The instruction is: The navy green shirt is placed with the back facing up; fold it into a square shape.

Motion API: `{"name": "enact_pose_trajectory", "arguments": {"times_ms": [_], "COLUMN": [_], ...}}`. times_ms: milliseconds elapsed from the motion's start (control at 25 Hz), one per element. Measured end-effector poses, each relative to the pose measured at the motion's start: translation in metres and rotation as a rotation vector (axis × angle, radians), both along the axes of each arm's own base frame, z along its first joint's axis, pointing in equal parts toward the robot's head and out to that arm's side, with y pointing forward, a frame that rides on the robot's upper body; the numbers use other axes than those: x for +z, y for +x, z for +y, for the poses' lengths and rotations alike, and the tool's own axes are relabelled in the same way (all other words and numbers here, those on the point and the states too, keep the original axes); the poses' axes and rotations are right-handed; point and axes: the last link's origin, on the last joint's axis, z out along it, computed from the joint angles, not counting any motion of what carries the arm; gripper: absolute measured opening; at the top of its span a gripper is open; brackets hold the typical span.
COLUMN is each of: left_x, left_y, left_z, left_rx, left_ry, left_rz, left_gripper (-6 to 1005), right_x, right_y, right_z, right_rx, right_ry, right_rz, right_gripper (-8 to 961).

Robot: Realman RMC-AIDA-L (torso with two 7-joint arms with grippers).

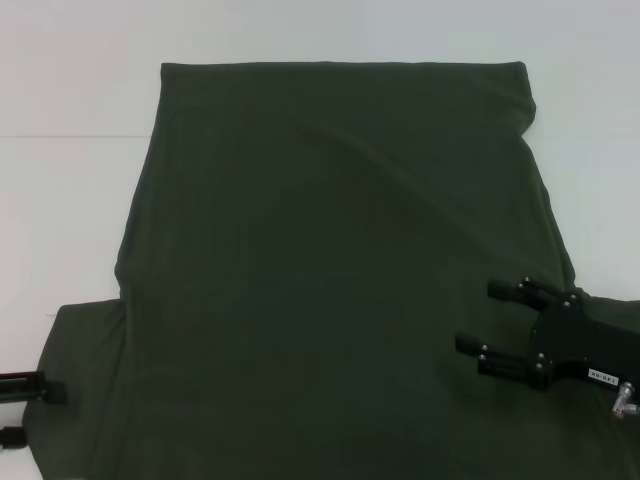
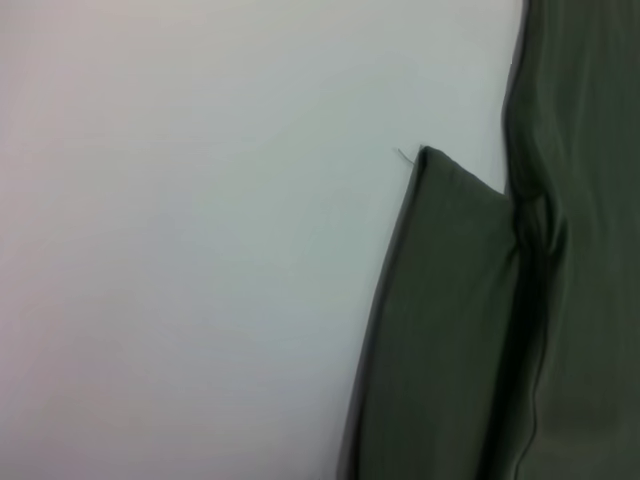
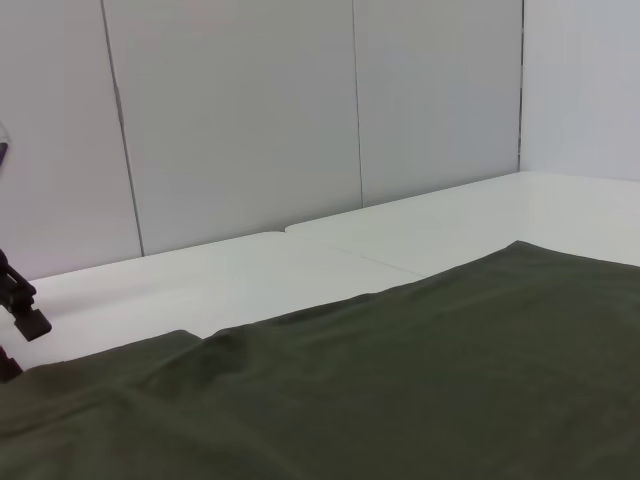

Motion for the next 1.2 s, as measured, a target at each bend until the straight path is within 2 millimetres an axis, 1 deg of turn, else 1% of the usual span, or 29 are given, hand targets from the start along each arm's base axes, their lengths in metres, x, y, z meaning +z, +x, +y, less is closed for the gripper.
{"name": "enact_pose_trajectory", "arguments": {"times_ms": [520,840,1200], "left_x": [-0.011,-0.013,-0.018], "left_y": [0.012,0.015,0.018], "left_z": [0.010,0.013,0.020], "left_rx": [-0.033,-0.046,-0.083], "left_ry": [-0.026,-0.031,-0.062], "left_rz": [-0.010,-0.011,0.046], "left_gripper": [832,826,819], "right_x": [0.000,0.000,0.000], "right_y": [0.000,0.000,0.000], "right_z": [0.000,0.000,0.000], "right_rx": [0.002,0.002,0.003], "right_ry": [0.000,0.000,0.000], "right_rz": [0.000,0.000,-0.001], "right_gripper": [898,898,899]}}
